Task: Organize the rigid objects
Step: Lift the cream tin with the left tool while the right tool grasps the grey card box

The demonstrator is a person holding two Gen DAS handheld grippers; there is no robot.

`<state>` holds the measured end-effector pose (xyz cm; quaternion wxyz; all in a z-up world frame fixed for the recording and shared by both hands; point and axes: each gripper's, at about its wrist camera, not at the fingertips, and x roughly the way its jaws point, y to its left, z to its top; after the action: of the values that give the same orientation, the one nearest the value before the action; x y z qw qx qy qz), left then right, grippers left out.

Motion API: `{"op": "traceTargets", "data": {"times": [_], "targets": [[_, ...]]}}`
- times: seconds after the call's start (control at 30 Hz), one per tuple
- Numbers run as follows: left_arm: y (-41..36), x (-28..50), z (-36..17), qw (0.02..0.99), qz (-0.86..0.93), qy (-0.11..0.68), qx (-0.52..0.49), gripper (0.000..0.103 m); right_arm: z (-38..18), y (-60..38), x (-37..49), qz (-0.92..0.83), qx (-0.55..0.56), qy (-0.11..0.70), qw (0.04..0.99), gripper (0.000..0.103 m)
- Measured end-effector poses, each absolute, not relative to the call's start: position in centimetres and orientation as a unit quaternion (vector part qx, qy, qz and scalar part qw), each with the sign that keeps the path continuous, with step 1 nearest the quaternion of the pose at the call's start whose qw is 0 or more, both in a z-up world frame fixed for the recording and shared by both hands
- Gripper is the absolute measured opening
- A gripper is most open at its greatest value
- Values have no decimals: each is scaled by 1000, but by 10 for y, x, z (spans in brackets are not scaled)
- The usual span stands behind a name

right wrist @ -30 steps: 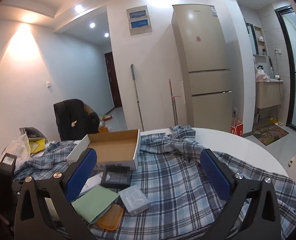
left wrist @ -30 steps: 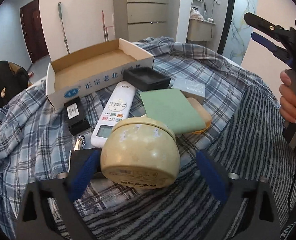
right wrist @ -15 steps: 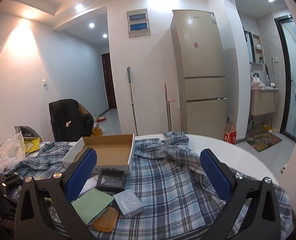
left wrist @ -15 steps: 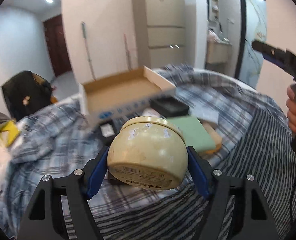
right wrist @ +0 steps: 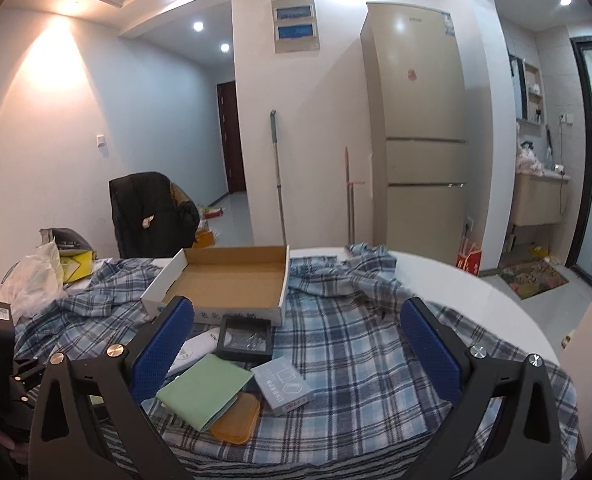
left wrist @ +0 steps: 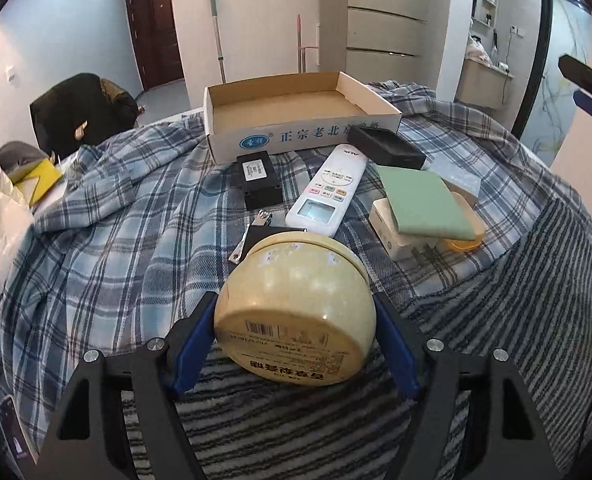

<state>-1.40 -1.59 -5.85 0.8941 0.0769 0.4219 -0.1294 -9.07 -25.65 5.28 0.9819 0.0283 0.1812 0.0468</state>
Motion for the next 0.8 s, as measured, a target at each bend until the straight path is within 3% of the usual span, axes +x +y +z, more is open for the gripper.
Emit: {"op": "traceTargets", "data": {"times": [0.13,0.33,0.8], "targets": [[-19,-7,-62,891,-138,425,75,77,48,-259,-89,37,23,184,982,103],[-6,9,-69,872,-178,457,-4,77,40,-267,-85,36,31,202,978,103],[-20,-6,-59,897,-159,408,55,77,45,-274,-80,33,11,211,977,103]]}}
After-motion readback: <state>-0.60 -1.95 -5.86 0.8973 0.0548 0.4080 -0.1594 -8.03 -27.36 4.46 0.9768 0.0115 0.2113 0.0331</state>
